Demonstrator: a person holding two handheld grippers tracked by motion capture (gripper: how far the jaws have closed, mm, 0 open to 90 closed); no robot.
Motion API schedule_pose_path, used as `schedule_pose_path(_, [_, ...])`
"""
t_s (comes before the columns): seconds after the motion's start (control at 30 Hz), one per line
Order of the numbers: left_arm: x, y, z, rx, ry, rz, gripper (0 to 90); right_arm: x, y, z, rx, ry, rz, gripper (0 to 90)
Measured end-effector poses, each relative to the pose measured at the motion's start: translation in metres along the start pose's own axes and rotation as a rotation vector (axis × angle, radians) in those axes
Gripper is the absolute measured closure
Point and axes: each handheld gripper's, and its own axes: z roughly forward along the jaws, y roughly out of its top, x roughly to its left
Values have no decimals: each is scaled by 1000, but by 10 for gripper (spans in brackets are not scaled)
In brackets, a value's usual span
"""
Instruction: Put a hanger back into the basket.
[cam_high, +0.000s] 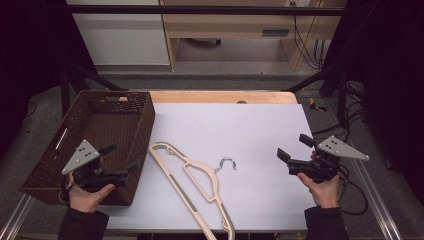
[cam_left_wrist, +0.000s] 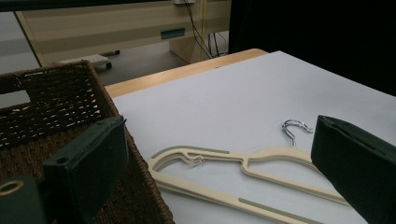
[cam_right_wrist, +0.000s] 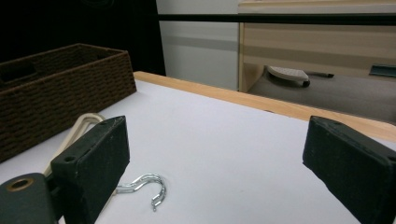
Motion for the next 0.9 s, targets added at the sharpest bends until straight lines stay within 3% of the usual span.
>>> schedule_pose_path(0.13, [0, 0, 0, 4, -3, 3, 35, 5, 4, 0, 25, -7, -25, 83])
schedule_pose_path(0.3, [1, -1, 1, 14, -1, 8, 35, 22, 9, 4, 67, 30, -41, 82])
schedule_pose_path(0.47, [2, -1, 0, 17, 3, 8, 34, 42, 11, 16, 126, 65, -88, 84])
schedule_pose_path(0.9, [3, -2, 0, 34, 20, 18, 35, 101, -7, 56, 371, 187, -159, 181])
